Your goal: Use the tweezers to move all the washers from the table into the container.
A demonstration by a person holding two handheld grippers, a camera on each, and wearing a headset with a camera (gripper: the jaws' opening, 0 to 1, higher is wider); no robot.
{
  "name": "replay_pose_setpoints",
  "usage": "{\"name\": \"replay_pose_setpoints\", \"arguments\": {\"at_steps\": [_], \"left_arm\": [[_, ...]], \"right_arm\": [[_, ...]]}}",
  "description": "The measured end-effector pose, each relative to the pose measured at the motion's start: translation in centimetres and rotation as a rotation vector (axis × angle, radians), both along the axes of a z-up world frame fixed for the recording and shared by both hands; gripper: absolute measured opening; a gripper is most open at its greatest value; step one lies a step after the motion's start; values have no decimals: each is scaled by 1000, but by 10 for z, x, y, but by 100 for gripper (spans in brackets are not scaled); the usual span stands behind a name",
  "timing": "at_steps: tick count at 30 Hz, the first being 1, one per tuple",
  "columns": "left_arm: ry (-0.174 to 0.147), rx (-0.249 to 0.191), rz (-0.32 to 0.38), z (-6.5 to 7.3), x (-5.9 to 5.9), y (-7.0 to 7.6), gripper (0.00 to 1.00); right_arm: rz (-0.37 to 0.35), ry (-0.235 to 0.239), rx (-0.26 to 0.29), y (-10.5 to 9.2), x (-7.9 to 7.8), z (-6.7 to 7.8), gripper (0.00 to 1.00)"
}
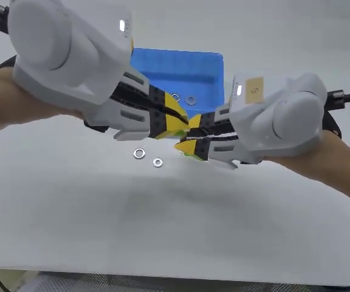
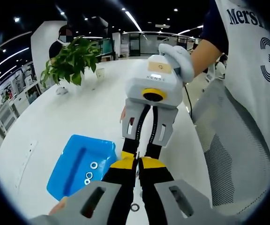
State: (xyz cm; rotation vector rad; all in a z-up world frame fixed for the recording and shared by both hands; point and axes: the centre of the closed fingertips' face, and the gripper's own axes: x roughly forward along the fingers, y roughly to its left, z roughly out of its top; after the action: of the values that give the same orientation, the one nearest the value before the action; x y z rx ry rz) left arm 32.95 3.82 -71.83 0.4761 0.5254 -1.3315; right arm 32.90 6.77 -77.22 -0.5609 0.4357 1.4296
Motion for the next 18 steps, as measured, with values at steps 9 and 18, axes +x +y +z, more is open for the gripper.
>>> {"name": "replay_pose_setpoints", "arguments": {"at_steps": [9,18], "left_arm": [[10,5,-1,-3,0,-1,7],[12,10,6,-4,2,0,7]], "right_arm": [[-5,14,-1,-2,0,-4,11],[-4,15,-1,-1,1,-3,11]]}}
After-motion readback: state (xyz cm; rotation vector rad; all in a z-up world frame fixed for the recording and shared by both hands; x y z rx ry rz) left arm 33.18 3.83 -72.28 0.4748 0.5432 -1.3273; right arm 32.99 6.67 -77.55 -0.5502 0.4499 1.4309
